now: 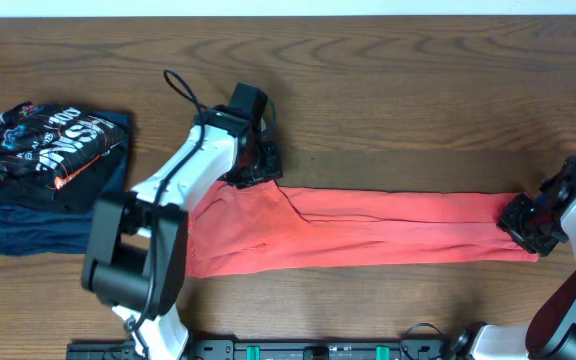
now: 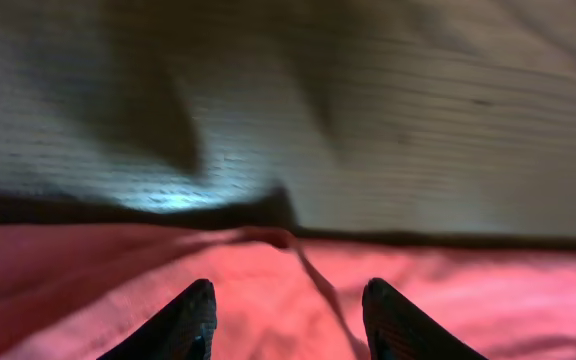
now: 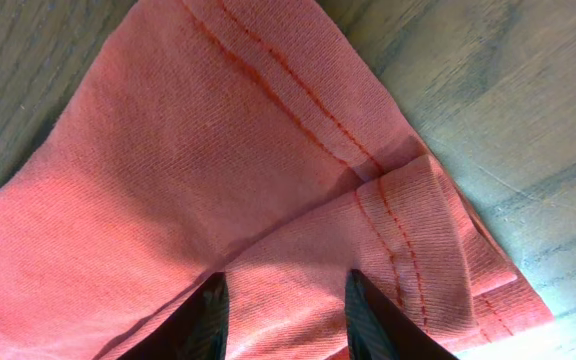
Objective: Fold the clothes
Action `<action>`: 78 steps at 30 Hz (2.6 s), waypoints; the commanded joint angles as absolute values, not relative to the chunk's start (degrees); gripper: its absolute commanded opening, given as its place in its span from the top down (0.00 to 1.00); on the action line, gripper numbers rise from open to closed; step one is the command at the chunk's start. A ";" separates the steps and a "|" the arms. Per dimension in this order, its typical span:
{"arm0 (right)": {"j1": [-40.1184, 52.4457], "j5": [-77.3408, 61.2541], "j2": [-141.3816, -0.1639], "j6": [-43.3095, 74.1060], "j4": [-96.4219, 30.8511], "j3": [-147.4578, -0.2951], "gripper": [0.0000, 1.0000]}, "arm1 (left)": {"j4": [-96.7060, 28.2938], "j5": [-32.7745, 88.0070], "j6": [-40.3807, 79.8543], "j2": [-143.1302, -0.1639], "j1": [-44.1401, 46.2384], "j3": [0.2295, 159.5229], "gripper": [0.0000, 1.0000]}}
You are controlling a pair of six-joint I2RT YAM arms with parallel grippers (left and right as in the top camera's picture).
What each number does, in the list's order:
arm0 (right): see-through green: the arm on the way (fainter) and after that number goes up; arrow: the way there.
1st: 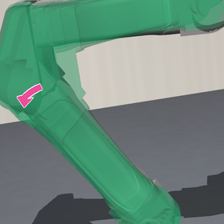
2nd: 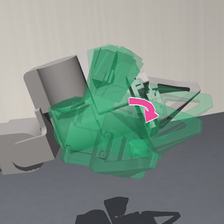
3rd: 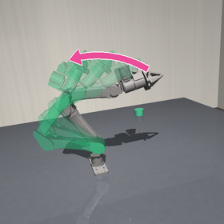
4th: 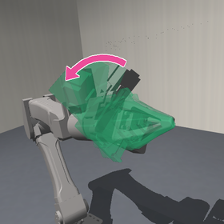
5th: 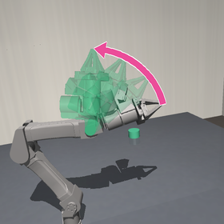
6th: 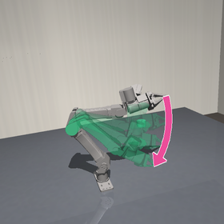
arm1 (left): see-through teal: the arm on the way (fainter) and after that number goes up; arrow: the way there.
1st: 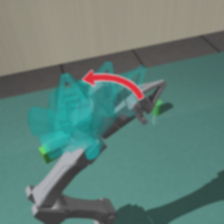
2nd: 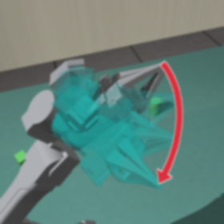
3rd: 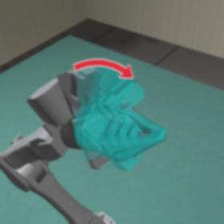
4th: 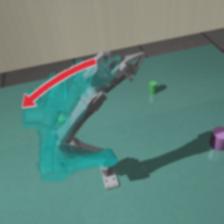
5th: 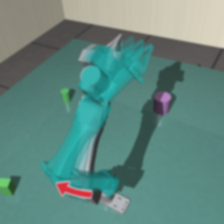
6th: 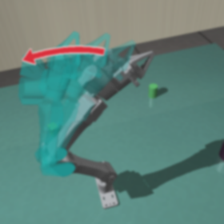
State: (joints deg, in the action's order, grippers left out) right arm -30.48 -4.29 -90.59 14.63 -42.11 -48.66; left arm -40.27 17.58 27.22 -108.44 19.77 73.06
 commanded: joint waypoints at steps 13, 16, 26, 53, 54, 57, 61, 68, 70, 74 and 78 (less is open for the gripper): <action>-29.93 -3.86 -89.60 14.50 -41.95 -48.47 0.63 | -39.86 15.77 28.62 -111.57 22.13 72.31 0.62; -29.93 -3.88 -89.60 14.50 -41.98 -48.47 0.63 | -39.46 15.75 28.62 -111.57 23.31 72.31 0.67; -29.93 -3.88 -89.60 14.52 -42.00 -48.47 0.63 | -39.33 12.29 28.64 -111.57 24.21 72.31 0.70; -29.93 -3.81 -89.60 14.50 -42.00 -48.47 0.63 | -46.70 13.08 30.06 -108.73 24.32 72.36 0.94; -29.93 -3.64 -89.60 14.50 -42.00 -48.47 0.63 | -48.82 13.06 30.09 -107.53 24.47 72.34 0.94; -29.93 -3.42 -89.60 14.52 -42.00 -48.47 0.62 | -52.69 13.06 29.10 -103.92 25.26 72.34 0.94; -29.93 -3.42 -89.60 14.52 -42.04 -48.47 0.62 | -54.74 13.34 28.14 -100.01 28.03 72.34 0.94; -29.93 -3.44 -89.60 14.52 -42.22 -48.47 0.62 | -55.70 14.96 28.21 -99.15 36.84 72.31 0.94; -29.93 -3.44 -89.60 14.52 -42.22 -48.47 0.63 | -55.68 14.94 28.64 -99.15 39.03 72.31 0.94; -29.93 -3.44 -89.60 14.52 -42.22 -48.47 0.62 | -55.55 13.39 29.52 -99.18 42.54 72.31 0.94; -29.93 -3.44 -89.60 14.52 -42.19 -48.47 0.62 | -55.00 11.38 29.52 -99.22 43.81 72.31 0.94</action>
State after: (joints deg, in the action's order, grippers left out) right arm -30.48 -4.08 -90.59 14.63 -42.22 -48.66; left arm -55.07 13.67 29.19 -99.02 43.44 72.47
